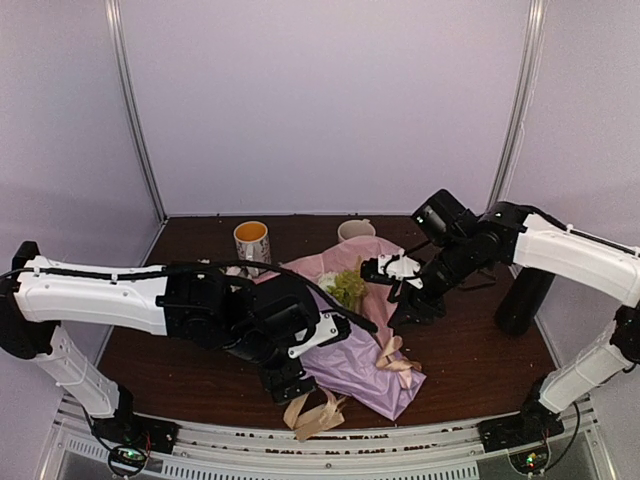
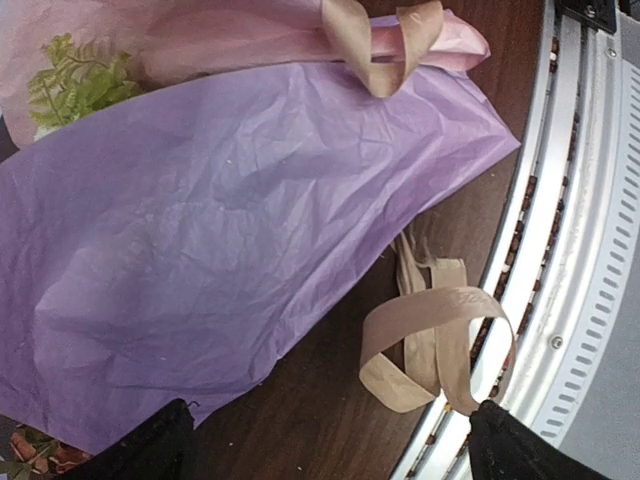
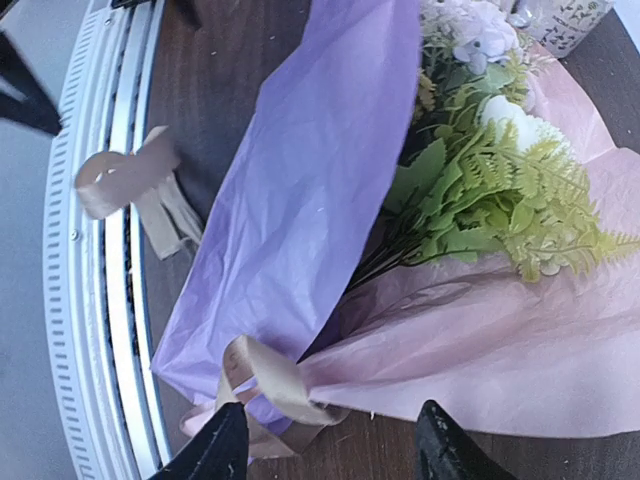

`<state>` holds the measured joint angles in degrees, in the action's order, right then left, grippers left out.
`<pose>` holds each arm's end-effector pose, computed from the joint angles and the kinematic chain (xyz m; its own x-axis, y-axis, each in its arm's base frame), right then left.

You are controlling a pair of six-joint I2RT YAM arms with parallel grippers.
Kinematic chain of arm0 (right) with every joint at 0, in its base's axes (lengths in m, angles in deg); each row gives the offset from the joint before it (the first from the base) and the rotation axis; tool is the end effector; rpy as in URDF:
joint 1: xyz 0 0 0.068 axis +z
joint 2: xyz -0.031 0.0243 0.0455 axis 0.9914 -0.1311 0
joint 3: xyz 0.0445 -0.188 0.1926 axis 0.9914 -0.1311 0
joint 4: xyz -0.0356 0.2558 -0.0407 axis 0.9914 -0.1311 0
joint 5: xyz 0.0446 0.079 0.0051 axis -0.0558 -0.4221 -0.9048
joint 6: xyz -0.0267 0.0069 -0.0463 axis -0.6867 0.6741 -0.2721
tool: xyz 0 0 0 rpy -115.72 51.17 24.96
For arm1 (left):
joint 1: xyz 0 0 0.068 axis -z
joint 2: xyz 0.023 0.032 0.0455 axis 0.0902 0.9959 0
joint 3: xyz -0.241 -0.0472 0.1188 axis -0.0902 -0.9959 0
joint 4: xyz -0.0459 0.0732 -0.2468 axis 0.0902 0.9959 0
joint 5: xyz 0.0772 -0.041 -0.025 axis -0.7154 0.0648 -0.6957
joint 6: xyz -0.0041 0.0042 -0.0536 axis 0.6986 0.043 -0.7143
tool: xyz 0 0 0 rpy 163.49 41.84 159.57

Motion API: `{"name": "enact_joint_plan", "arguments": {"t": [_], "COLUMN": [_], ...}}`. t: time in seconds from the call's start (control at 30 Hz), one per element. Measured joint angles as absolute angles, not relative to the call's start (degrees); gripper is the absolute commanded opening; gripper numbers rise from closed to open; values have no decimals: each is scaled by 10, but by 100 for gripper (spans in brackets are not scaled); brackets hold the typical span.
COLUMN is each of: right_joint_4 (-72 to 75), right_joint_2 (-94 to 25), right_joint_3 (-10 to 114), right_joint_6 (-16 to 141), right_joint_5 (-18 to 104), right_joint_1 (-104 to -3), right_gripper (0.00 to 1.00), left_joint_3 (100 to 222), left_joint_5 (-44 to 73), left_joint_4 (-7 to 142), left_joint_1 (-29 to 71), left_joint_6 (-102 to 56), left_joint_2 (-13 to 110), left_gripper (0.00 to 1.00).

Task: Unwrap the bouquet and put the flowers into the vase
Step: Untie the half-tied ribbon from the folded wrapping paper, then unfold the folded wrapping paper from the folded wrapping paper.

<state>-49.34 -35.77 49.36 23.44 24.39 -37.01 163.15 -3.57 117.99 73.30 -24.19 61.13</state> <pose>0.1916 0.2170 0.3016 -0.0944 -0.7833 -0.6145 -0.9955 0.0714 0.0620 0.0687 -0.3064 0.2813 -0.3827 0.7818 -0.4922 0.8874 0.4593 0.0396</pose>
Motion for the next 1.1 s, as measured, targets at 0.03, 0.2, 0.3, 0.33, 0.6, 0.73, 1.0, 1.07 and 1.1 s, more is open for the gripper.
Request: {"name": "enact_joint_plan", "arguments": {"t": [0.03, 0.2, 0.3, 0.33, 0.6, 0.73, 1.0, 1.07, 1.1], "right_joint_4": [-507, -535, -540, -545, -548, -548, -547, -551, -552], "right_joint_2": [-340, -336, -343, -344, -351, -353, -353, -352, -349], "right_joint_3": [486, 448, 409, 399, 371, 355, 330, 328, 328], "right_joint_6": [221, 168, 151, 147, 118, 109, 100, 98, 100], "right_joint_5": [240, 226, 225, 225, 228, 235, 254, 258, 257], "right_joint_1": [-369, -363, -357, -354, -343, -343, -345, -352, -359], "right_gripper": [55, 59, 59, 59, 55, 50, 1, 0, 0], "left_joint_3": [1634, 1632, 1646, 1641, 1598, 1598, 1598, 1598, 1598], "left_joint_5": [-56, -70, -70, -69, -97, -111, -129, -134, -137], "left_joint_4": [1182, 1145, 1127, 1112, 1048, 1038, 1028, 1027, 1027], "left_joint_1": [733, 703, 692, 692, 690, 690, 689, 688, 688], "left_joint_6": [-236, -211, -204, -202, -202, -205, -204, -203, -202], "left_joint_2": [612, 611, 630, 630, 583, 587, 595, 595, 595], "left_gripper": [98, 98, 98, 98, 98, 98, 98, 98, 98]}}
